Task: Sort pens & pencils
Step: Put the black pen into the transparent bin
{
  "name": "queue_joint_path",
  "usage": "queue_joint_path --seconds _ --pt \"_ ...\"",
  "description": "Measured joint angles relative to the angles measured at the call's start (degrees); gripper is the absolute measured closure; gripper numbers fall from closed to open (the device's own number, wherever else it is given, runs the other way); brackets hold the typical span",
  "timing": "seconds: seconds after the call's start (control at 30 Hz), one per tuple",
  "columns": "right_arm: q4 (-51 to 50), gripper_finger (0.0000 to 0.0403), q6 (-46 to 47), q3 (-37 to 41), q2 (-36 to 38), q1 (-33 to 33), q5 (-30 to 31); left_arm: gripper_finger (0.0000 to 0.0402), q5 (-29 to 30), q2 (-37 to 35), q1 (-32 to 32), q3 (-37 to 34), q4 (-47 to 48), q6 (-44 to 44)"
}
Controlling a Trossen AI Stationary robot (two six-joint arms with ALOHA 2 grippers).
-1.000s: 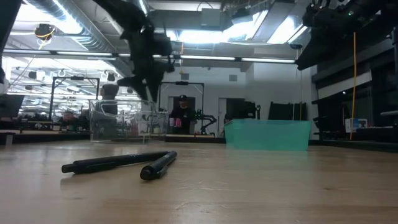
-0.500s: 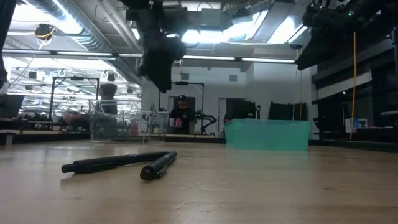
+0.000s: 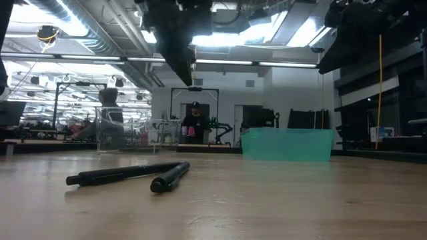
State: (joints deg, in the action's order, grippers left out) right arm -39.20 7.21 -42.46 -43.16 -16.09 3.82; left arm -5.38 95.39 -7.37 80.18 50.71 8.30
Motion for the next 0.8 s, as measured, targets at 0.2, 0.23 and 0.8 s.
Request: queue_joint_path --seconds 0.2,0.23,0.8 --pt "-0.04 0.0201 -0.33 0.00 0.00 -0.01 -1.01 0.0321 -0.07 0.00 7.75 0.00 -2.66 1.32" --pt "-0.04 0.0201 -0.37 0.00 0.00 -0.01 -0.99 0.0321 -0.08 0.00 8.98 -0.01 -4.34 1.94" --pt "-2.32 0.0201 3.17 0.00 2.43 1.46 -5.49 0.0321 9.89 0.00 13.92 -0.02 -24.75 -29.21"
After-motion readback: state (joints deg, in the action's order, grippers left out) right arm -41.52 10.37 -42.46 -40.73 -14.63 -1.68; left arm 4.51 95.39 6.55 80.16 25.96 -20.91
